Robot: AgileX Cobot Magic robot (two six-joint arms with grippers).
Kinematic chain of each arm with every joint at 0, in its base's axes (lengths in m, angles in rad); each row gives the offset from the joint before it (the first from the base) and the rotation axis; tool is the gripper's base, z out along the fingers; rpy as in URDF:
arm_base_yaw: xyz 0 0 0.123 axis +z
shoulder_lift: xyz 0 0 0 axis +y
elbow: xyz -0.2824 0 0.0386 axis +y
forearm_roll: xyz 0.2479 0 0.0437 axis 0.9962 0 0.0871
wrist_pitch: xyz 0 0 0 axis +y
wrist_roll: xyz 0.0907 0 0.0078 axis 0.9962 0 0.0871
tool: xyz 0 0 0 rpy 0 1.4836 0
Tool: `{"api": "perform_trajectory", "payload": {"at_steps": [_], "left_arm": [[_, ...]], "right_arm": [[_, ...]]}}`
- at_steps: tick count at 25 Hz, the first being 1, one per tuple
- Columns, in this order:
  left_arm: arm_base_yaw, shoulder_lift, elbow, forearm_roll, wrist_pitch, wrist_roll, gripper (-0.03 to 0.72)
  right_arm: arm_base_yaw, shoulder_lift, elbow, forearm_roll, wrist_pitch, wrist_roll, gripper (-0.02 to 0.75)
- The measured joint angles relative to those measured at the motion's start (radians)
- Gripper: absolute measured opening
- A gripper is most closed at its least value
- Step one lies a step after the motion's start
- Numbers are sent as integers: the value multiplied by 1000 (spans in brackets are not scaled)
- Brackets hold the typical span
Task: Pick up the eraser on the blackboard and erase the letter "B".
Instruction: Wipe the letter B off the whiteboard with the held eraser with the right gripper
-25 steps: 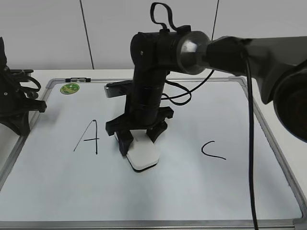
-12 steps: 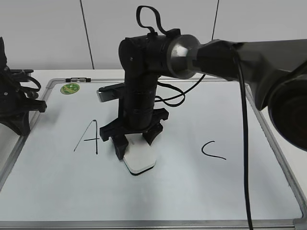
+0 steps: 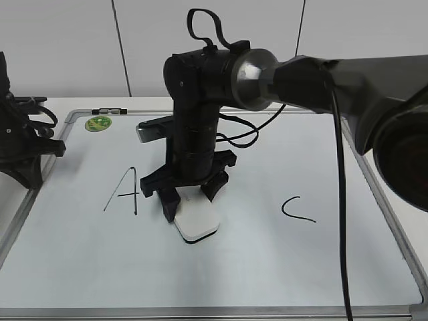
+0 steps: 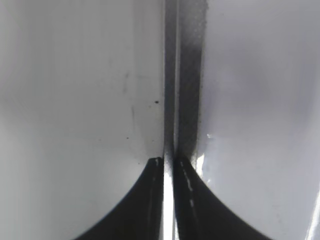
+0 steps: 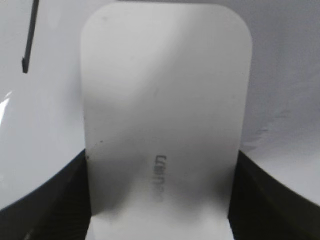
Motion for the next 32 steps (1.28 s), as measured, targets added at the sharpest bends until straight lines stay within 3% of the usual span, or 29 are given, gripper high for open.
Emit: {"api": "perform_trajectory", "payload": {"at_steps": [17,32], "left_arm": [[6,0,0,13,1,0,38],[8,2,0,13,2,0,38]], "right_arm": [[-30,0,0,-48,0,43,523],[-155,-2,0,-65,2,56,523]]}}
